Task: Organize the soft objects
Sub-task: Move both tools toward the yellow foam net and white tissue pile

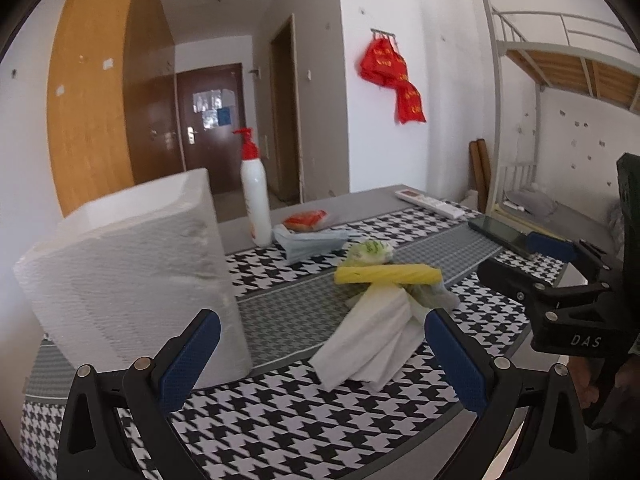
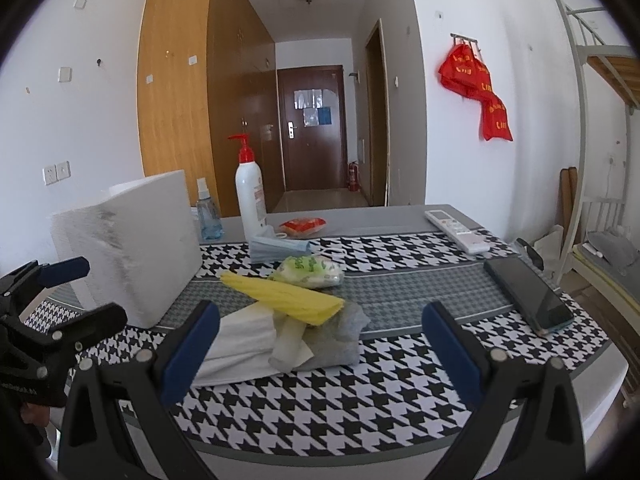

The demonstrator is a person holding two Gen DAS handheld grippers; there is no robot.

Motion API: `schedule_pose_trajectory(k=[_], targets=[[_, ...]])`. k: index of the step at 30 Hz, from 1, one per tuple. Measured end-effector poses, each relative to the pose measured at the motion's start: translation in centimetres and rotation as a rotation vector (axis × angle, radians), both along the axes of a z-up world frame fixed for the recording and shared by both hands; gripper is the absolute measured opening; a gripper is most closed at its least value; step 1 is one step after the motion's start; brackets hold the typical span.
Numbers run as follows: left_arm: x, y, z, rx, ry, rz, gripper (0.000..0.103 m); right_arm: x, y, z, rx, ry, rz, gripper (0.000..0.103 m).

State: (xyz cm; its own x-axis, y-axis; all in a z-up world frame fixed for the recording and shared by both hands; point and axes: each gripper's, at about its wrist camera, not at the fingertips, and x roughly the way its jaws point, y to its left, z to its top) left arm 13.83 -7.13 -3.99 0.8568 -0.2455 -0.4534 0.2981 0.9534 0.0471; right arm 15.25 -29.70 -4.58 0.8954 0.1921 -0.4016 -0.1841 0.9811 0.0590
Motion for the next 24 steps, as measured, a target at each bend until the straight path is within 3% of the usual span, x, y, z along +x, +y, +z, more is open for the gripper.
schedule_pose_trajectory(k=[20, 24], targets=[[3.8, -2.7, -2.4, 0.041, 0.143, -0.087, 0.102, 2.5, -1.3, -1.0, -0.004, 0.046, 0.005, 0.102], [4.5, -3.3, -3.0, 0.055, 0.175, -0.113, 0.097, 3.0, -1.6, -1.1, -0.003, 0.055, 0.014, 0.102]])
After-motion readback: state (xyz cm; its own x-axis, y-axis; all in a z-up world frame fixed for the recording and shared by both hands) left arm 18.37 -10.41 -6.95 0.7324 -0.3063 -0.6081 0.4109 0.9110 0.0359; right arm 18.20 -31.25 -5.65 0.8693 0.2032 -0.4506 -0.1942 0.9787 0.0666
